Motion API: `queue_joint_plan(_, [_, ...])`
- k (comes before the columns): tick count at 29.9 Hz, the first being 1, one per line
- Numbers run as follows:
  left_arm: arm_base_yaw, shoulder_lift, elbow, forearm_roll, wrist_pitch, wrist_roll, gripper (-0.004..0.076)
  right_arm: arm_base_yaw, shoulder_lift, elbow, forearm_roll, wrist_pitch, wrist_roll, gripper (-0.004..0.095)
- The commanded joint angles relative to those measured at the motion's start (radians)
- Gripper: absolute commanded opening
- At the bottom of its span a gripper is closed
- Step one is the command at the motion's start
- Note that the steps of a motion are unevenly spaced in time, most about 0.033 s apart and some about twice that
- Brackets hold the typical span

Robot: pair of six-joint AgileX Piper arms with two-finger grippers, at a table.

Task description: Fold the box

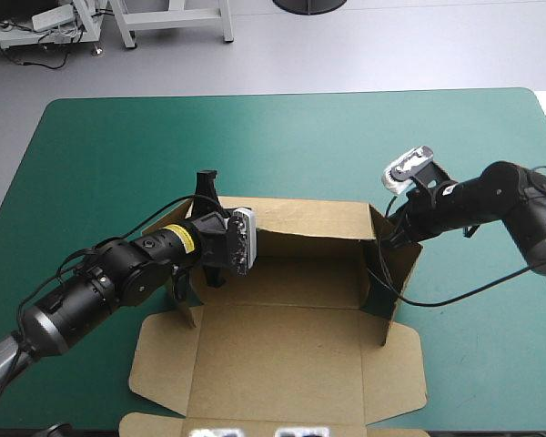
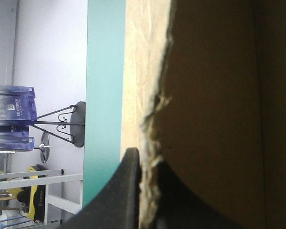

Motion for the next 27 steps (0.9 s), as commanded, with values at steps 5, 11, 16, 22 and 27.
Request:
queue_joint_plan(5, [0.002, -0.009, 0.045, -0.033, -0.023, -0.028, -0.0001, -0.072, -0.165, 0.146, 0.192, -0.065, -0.201, -0.0025])
queue_joint_plan(11, [0.002, -0.009, 0.049, -0.034, -0.026, -0.028, -0.0001, -0.083, -0.277, 0.298, 0.328, -0.166, -0.382, -0.0025])
queue_joint_plan(16, [0.002, -0.009, 0.073, -0.042, -0.068, -0.028, -0.0001, -0.083, -0.386, 0.425, 0.429, -0.268, -0.528, -0.0025])
queue_joint_plan(22, [0.002, -0.009, 0.073, -0.042, -0.068, -0.028, -0.0001, -0.079, -0.526, 0.606, 0.609, -0.402, -0.727, -0.0025])
queue_joint_plan(27, [0.002, -0.009, 0.073, -0.046, -0.068, -0.028, -0.0001, -0.079, -0.570, 0.689, 0.739, -0.426, -0.860, -0.0025])
